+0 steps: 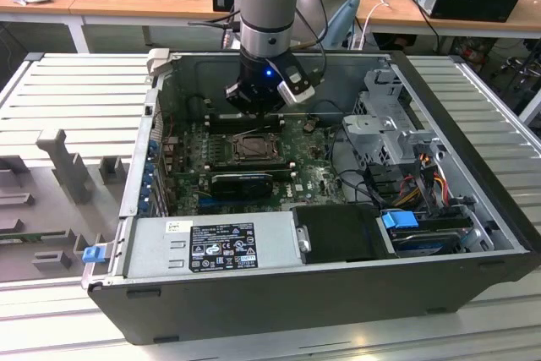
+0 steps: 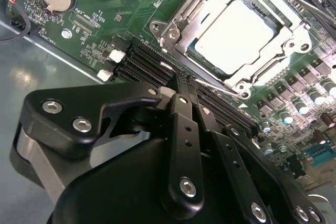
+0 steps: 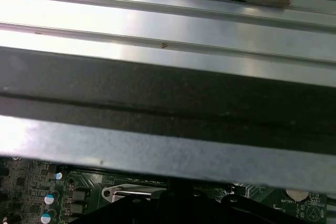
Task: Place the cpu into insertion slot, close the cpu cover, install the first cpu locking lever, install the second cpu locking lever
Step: 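Install the first cpu locking lever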
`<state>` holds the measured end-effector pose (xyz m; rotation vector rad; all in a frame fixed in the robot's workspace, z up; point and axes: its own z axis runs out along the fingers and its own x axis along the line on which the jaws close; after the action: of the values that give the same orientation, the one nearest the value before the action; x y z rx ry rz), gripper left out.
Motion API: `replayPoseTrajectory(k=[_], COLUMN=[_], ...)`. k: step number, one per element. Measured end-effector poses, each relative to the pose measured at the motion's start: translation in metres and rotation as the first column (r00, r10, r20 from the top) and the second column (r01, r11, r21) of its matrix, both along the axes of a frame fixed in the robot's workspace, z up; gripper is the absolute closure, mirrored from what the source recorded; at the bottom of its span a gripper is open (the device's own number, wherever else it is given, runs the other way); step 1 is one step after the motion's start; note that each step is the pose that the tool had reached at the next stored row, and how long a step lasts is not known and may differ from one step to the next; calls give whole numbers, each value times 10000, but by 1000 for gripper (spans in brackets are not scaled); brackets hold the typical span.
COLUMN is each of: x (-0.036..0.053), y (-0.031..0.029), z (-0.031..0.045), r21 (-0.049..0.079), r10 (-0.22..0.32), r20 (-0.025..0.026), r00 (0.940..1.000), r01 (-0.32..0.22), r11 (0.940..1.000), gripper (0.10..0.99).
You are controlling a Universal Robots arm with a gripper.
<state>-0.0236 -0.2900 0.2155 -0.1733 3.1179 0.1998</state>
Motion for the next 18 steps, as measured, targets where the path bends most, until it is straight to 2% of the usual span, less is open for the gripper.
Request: replayPoseTrajectory(k=[4, 10, 18], x=[1, 7, 8], y=[0, 1, 1], z=[-8, -61, -64], r21=[1, -11, -14], r10=[0, -1, 1], r20=[1, 0, 0], r00=[10000, 10000, 10000], r01=[0, 1, -1], r11=[10000, 10000, 10000], gripper=[980, 980, 980])
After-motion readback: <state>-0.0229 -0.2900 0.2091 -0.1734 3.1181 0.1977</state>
